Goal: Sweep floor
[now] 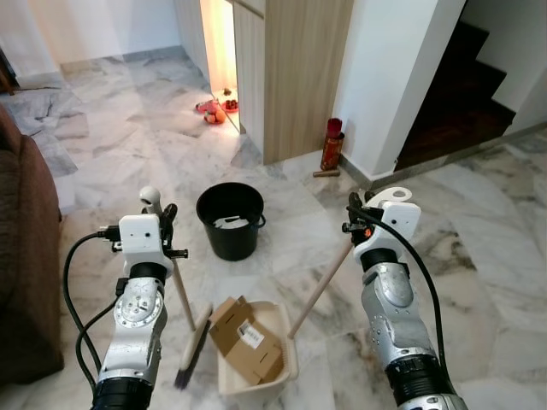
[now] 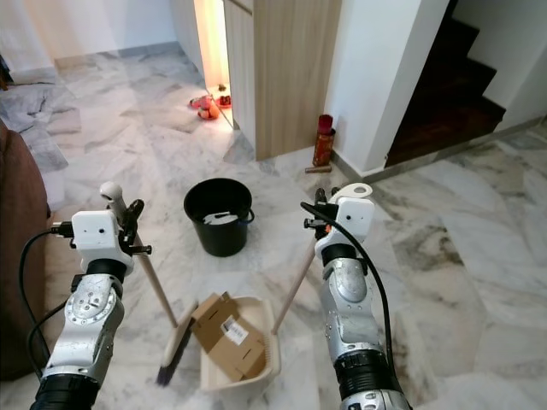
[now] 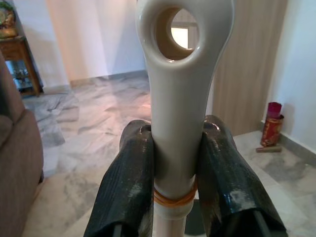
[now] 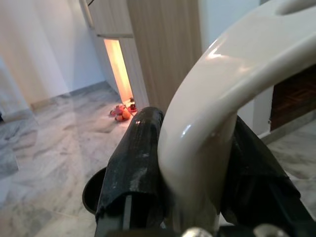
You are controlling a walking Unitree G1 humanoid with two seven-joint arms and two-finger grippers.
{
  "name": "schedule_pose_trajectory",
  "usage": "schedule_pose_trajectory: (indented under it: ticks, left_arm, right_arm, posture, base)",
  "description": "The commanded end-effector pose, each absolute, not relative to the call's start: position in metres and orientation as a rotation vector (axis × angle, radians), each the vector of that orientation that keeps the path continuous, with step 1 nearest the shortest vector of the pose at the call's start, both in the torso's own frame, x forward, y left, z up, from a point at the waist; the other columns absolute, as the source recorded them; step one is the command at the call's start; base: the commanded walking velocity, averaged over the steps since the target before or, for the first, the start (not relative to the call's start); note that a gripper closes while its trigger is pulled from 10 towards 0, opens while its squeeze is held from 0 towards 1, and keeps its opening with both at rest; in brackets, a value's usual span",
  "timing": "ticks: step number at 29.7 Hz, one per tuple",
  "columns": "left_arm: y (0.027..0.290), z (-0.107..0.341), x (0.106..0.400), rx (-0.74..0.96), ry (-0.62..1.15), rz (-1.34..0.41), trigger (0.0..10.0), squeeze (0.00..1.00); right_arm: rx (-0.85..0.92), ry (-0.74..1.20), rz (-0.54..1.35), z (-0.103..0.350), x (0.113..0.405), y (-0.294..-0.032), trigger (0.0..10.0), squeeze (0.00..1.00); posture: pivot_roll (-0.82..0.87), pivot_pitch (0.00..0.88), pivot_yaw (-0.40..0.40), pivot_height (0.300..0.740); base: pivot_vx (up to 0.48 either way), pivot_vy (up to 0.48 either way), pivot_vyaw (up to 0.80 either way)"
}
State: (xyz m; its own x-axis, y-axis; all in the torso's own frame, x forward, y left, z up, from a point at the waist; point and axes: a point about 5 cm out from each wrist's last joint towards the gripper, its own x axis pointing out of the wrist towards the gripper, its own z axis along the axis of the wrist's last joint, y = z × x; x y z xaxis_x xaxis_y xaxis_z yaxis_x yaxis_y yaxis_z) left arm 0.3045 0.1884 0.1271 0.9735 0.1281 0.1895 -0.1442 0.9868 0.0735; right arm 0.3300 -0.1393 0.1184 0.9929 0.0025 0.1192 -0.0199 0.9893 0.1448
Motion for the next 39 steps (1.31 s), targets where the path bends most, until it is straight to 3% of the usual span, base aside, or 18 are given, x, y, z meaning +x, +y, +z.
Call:
schedule_pose_trajectory:
  ticks: [1, 20, 26, 39]
  left_arm:
    - [0.1915, 0.1375, 0.3061, 0.095, -0.229, 0.137, 10.0, 0.00]
    - [0.1917, 0.1382, 0.3060, 0.096, -0.231, 0.138, 10.0, 0.00]
    - [0.1913, 0.1380, 0.3059, 0.094, -0.231, 0.142, 10.0, 0.00]
    - [0.1875, 0.1366, 0.3054, 0.096, -0.228, 0.124, 10.0, 0.00]
  right_arm:
    - [0.162, -0.186, 0.027, 0.1347, 0.3338, -0.1338, 10.0, 0.00]
    - [0.151, -0.188, 0.070, 0.1349, 0.3329, -0.1294, 10.0, 0.00]
    - [0.153, -0.189, 0.075, 0.1351, 0.3330, -0.1298, 10.0, 0.00]
    - [0.167, -0.174, 0.074, 0.1336, 0.3335, -0.1310, 10.0, 0.00]
  posture:
    - [0.04, 0.016, -0.035, 0.740]
    - [0.05, 0.019, -0.035, 0.740]
    - [0.05, 0.022, -0.038, 0.740]
    - [0.05, 0.029, -0.043, 0.740]
  base:
    - [0.341, 0.000, 0.00]
    - [0.330, 0.000, 0.24]
    - [0.000, 0.000, 0.80]
    - [0.000, 0.000, 0.00]
